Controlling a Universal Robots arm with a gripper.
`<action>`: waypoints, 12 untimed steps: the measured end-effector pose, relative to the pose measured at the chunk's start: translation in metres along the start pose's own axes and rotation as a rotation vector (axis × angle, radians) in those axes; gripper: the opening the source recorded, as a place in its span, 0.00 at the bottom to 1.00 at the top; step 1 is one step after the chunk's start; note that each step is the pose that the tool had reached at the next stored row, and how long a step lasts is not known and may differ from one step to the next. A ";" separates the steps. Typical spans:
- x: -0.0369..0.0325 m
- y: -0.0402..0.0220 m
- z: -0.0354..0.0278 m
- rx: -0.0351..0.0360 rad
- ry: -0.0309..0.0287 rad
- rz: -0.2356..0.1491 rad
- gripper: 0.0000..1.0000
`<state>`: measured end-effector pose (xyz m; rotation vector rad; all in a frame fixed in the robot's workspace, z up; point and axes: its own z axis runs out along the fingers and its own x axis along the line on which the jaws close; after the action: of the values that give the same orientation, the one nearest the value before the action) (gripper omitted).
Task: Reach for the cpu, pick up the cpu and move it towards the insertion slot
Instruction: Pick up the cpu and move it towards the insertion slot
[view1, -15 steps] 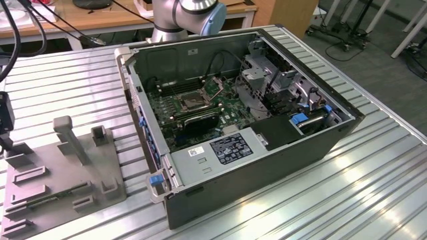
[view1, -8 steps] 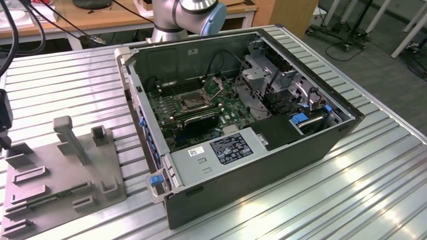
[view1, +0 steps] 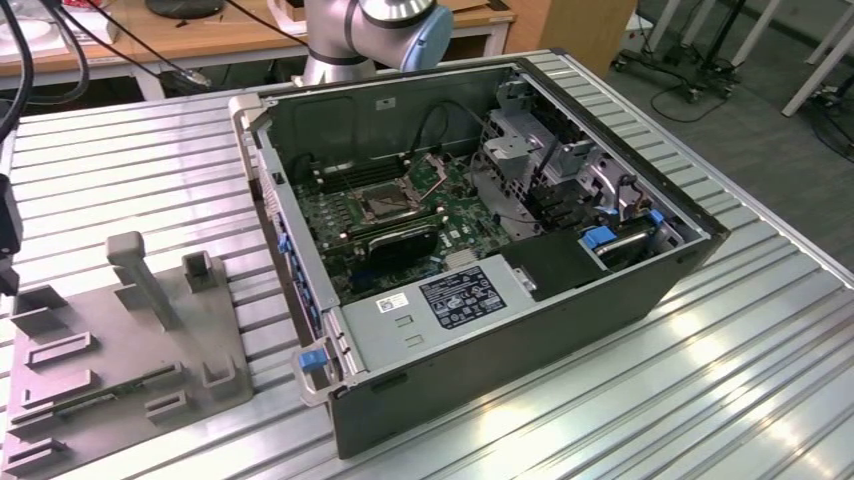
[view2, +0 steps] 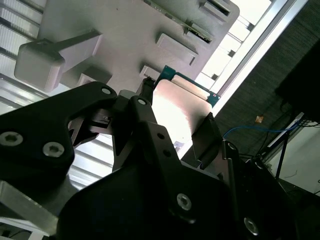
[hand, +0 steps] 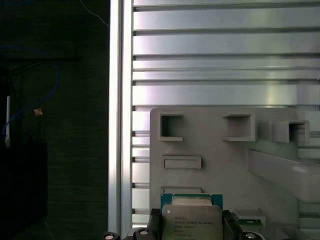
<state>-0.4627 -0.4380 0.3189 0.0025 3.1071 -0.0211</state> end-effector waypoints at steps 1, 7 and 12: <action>0.0000 0.0000 -0.0004 -0.0001 -0.0001 0.000 0.55; -0.0001 0.0000 -0.0025 -0.0003 -0.0001 0.000 0.55; -0.0001 0.0000 -0.0039 -0.0003 -0.0001 0.000 0.55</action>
<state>-0.4628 -0.4380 0.3228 0.0025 3.1070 -0.0205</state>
